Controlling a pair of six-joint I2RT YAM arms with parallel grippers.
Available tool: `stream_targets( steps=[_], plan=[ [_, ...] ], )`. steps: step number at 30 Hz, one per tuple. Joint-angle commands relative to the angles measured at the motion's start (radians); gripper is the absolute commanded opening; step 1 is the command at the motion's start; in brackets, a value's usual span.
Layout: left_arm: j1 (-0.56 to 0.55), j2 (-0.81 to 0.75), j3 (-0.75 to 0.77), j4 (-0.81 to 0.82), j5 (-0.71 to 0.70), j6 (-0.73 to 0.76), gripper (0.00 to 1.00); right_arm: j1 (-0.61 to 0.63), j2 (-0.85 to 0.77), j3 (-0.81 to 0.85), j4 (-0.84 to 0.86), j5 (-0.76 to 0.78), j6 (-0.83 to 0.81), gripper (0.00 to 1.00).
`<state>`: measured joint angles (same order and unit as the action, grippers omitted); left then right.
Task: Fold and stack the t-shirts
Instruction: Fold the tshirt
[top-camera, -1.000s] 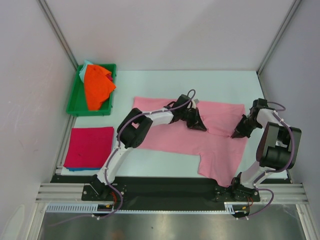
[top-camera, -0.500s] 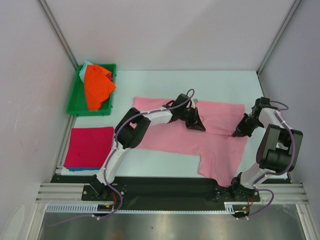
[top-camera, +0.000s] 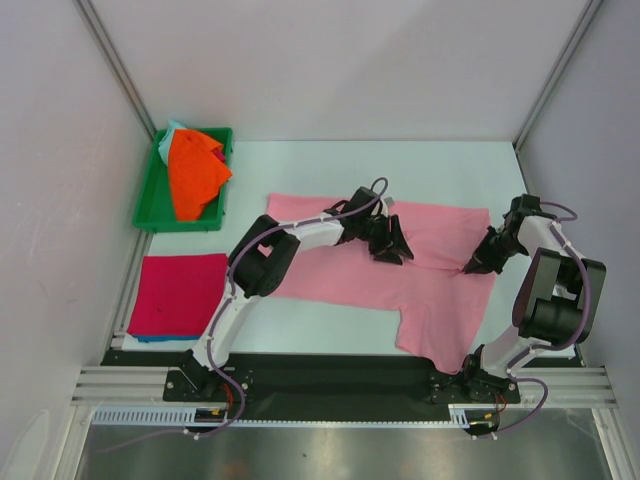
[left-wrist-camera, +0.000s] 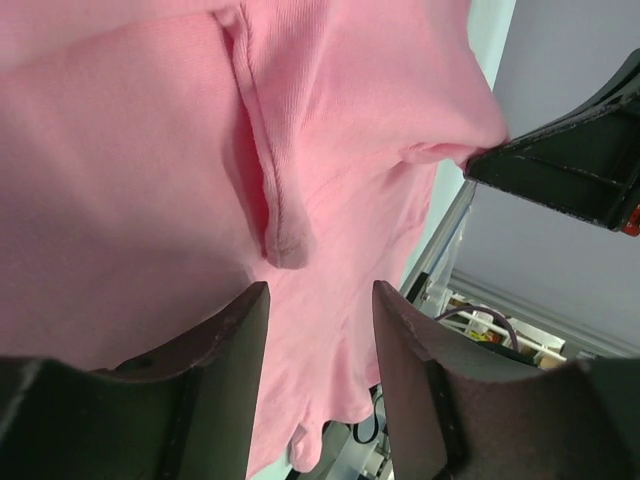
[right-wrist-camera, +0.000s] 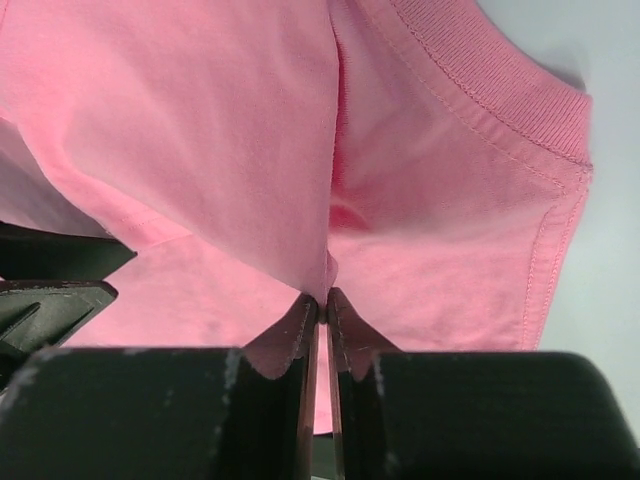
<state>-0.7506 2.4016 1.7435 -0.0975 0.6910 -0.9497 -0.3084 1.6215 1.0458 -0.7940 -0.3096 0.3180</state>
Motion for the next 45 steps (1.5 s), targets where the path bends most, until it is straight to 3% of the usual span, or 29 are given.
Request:
stream_targets(
  steps=[1,8,19,29,36,41,45],
  plan=[
    [0.004,-0.009,0.059,-0.008,-0.03,0.034,0.51,-0.006,0.008,0.016,0.006,-0.016,-0.003,0.12],
    [0.004,0.076,0.188,-0.067,-0.051,0.048,0.46,-0.006,0.018,0.023,0.009,-0.014,-0.01,0.12],
    [-0.001,-0.001,0.111,-0.143,-0.191,0.137,0.51,-0.008,0.026,0.026,0.009,-0.017,-0.011,0.11],
    [-0.016,0.062,0.151,-0.116,-0.114,0.071,0.46,-0.009,0.032,0.03,0.016,-0.014,-0.01,0.11],
    [-0.013,0.053,0.134,-0.073,-0.067,0.034,0.25,-0.009,0.038,0.049,0.021,-0.026,0.003,0.11],
    [0.01,0.021,0.134,-0.064,-0.057,0.015,0.02,-0.011,0.041,0.059,0.015,-0.023,0.003,0.06],
    [0.013,-0.016,0.114,-0.065,-0.056,0.012,0.0,-0.011,0.035,0.065,-0.001,-0.02,0.007,0.0]
  ],
)
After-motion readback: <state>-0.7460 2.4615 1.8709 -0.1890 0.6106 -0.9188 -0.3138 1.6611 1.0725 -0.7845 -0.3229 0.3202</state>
